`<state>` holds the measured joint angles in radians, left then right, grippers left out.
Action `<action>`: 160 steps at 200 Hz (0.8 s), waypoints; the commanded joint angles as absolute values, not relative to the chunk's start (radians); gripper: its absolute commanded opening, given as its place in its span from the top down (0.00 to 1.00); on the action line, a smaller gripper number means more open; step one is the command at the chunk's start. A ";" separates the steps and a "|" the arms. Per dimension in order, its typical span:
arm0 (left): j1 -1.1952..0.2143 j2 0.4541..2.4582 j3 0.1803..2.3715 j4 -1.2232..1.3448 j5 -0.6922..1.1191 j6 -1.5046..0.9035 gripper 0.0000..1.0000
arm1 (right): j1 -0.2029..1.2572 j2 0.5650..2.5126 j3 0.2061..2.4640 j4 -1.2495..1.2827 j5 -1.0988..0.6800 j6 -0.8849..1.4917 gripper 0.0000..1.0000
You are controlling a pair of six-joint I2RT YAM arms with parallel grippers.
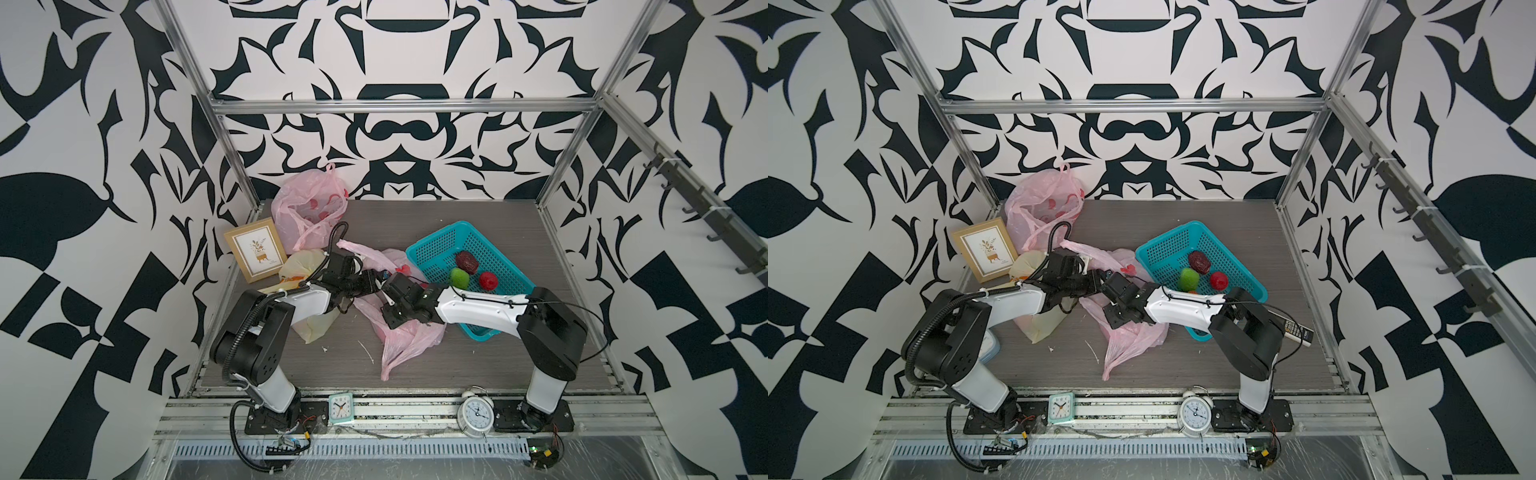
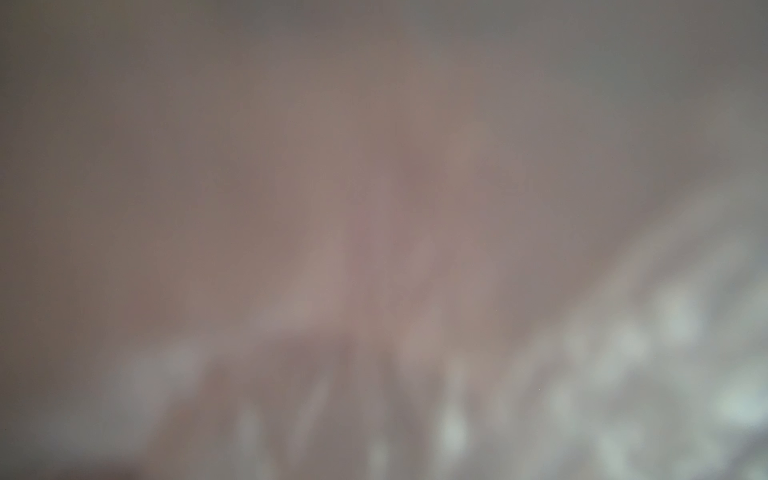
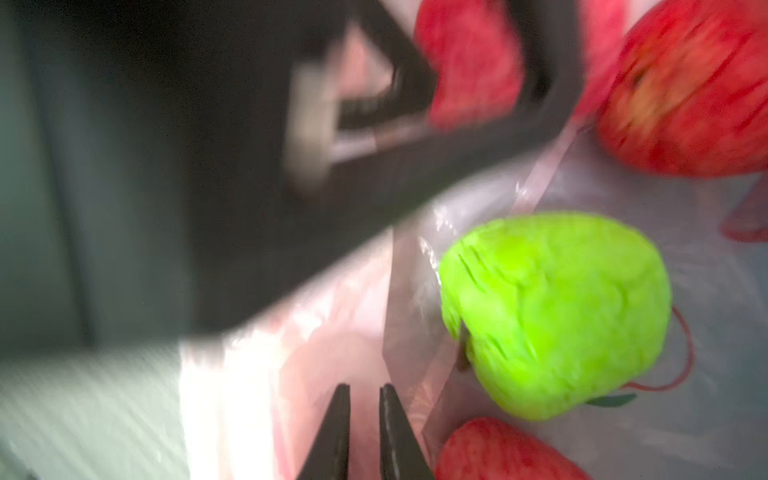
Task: Untie the knot of a plastic bag & take out the apple
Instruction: Untie the plastic bag at the center of the board.
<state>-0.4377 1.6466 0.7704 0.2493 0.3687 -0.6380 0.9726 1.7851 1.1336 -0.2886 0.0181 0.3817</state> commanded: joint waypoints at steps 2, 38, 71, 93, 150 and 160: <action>-0.430 1.672 0.807 0.287 0.354 -0.629 0.44 | 1.000 1.716 1.046 -0.369 -0.007 0.342 0.79; -0.424 1.692 0.806 0.288 0.318 -0.623 0.42 | 0.999 1.621 1.008 -0.483 0.094 0.314 0.68; -0.423 1.683 0.796 0.276 0.310 -0.620 0.41 | 0.991 1.575 0.998 -0.556 0.229 0.301 0.56; -0.422 1.639 0.777 0.262 0.310 -0.621 0.42 | 0.968 1.530 0.973 -0.514 0.215 0.301 0.51; -0.423 1.428 0.686 0.167 0.221 -0.588 0.41 | 0.839 1.579 0.951 -0.332 0.236 0.242 0.48; -0.423 1.409 0.679 0.152 0.218 -0.588 0.41 | 0.822 1.608 0.978 -0.310 0.241 0.220 0.47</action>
<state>-0.4320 1.4624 0.7071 0.2096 0.2729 -0.6056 0.8616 1.5673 0.9527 -0.3859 0.1925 0.2764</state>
